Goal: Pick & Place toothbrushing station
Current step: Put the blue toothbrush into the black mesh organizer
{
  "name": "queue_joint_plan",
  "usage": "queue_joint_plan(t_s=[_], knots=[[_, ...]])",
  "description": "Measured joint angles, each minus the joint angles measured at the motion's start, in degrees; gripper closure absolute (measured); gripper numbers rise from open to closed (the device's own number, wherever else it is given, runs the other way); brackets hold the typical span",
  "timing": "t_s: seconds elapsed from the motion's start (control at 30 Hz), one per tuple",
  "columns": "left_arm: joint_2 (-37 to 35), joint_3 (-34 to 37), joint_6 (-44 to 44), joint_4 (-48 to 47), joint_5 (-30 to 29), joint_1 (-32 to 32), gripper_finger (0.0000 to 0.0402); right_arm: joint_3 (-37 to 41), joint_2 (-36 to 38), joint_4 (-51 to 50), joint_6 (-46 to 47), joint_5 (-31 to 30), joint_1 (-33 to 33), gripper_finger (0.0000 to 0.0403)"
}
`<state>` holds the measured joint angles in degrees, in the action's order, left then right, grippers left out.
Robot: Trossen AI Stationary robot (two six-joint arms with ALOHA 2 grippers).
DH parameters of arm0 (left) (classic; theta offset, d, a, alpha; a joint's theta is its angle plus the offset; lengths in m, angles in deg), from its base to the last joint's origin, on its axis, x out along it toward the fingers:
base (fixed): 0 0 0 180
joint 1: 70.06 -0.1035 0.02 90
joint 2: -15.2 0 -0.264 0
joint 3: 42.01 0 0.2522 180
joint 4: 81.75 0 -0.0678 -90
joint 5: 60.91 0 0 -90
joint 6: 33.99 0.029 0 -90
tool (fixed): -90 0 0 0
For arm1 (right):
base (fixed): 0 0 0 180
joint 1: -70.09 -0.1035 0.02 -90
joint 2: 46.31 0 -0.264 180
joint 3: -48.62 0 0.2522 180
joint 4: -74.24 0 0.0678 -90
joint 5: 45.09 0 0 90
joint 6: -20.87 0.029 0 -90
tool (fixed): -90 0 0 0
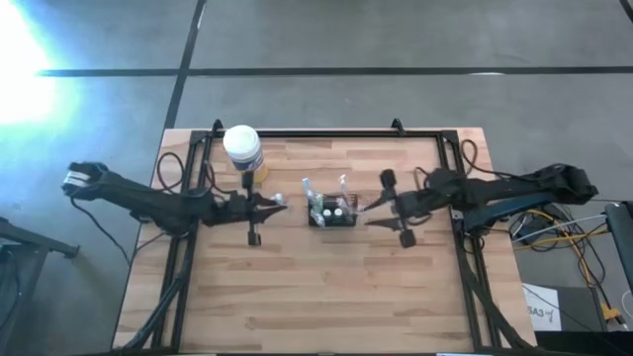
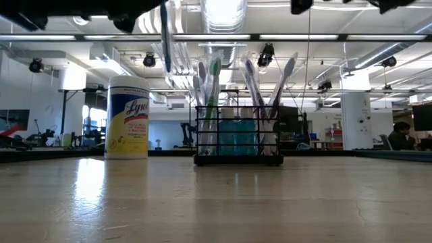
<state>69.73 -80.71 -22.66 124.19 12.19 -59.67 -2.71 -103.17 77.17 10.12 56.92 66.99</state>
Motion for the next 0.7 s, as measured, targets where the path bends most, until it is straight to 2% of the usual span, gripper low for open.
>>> queue_joint_plan(t_s=[0.07, 0.27, 0.37, 0.53, 0.7], knots=[[1.0, 2.1, -2.2, 3.5, 5.0, -4.0, 0.0387, 4.3, 2.9, 3.9, 0.5, 0.0, 0.0, 0.0292], [8.5, 2.7, -7.0, 11.4, 12.5, -12.7, 0.0387, 15.7, 9.4, 10.9, -1.4, -0.5, 0.0, 0.0386], [13.2, 0.9, -7.0, 14.2, 15.7, -14.4, 0.0387, 19.0, 11.4, 13.6, -1.7, -1.9, 0.1, 0.0390], [20.6, -2.7, -5.3, 15.2, 16.0, -16.7, 0.0387, 22.5, 13.3, 15.8, -2.2, -3.2, 0.2, 0.0390], [27.1, -7.6, -4.6, 16.0, 19.0, -18.7, 0.0387, 24.3, 13.9, 16.0, -3.3, -3.2, 0.2, 0.0390]])
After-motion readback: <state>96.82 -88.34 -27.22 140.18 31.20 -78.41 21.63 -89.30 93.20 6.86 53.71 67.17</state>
